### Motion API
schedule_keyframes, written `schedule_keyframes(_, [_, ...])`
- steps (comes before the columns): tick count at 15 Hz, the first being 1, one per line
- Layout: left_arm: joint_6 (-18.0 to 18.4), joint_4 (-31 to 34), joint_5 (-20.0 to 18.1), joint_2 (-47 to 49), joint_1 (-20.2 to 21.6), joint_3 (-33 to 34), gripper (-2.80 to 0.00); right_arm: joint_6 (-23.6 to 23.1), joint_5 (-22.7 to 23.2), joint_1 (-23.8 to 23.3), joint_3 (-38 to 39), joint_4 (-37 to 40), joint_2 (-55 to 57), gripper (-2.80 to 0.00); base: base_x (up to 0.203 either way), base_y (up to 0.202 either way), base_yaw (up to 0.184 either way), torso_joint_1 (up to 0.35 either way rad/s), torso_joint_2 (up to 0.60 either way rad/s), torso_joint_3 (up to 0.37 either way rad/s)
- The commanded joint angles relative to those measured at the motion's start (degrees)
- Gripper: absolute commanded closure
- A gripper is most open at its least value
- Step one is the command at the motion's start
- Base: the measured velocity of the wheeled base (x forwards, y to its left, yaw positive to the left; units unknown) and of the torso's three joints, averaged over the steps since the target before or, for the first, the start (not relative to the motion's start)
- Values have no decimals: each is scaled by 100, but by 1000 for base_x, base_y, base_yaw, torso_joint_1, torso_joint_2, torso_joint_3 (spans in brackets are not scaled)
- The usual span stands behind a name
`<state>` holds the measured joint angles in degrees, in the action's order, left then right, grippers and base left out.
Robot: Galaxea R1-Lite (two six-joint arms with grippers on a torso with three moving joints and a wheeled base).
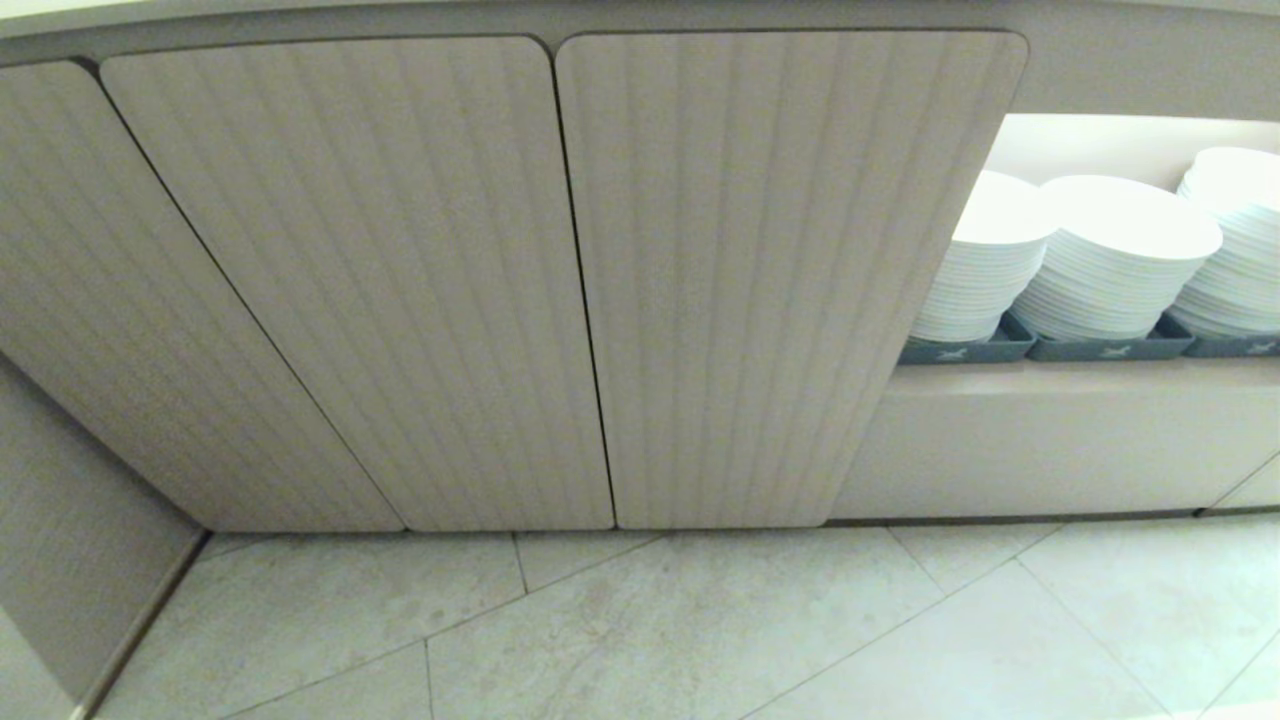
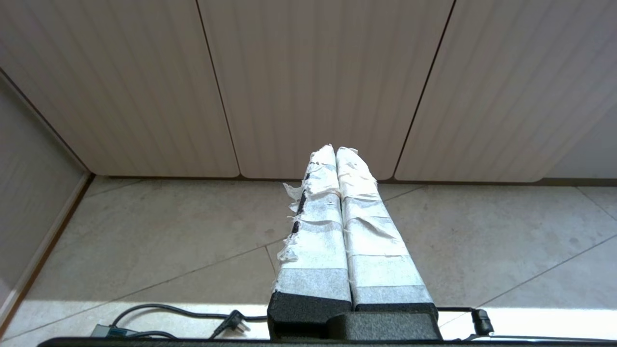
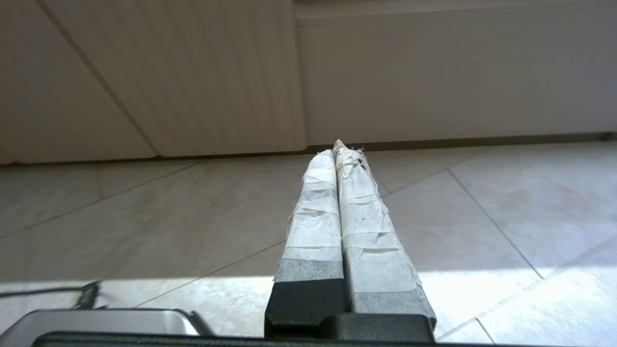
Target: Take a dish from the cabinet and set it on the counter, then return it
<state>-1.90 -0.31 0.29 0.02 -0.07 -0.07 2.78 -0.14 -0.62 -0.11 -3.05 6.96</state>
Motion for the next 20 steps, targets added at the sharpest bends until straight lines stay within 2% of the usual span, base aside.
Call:
schedule_keyframes(1, [-3, -4, -3, -2, -1, -1, 0, -15, -169, 26, 7, 192, -652, 0, 0, 0, 0, 0, 0, 0])
schedule_keyframes(14, [-3, -4, -3, -2, -1, -1, 0, -287, -119, 53, 2, 305, -696, 0, 0, 0, 0, 0, 0, 0])
schedule_keyframes(20, [-3, -4, -3, -2, -1, -1, 0, -225, -188, 53, -52, 484, -688, 0, 0, 0, 0, 0, 0, 0])
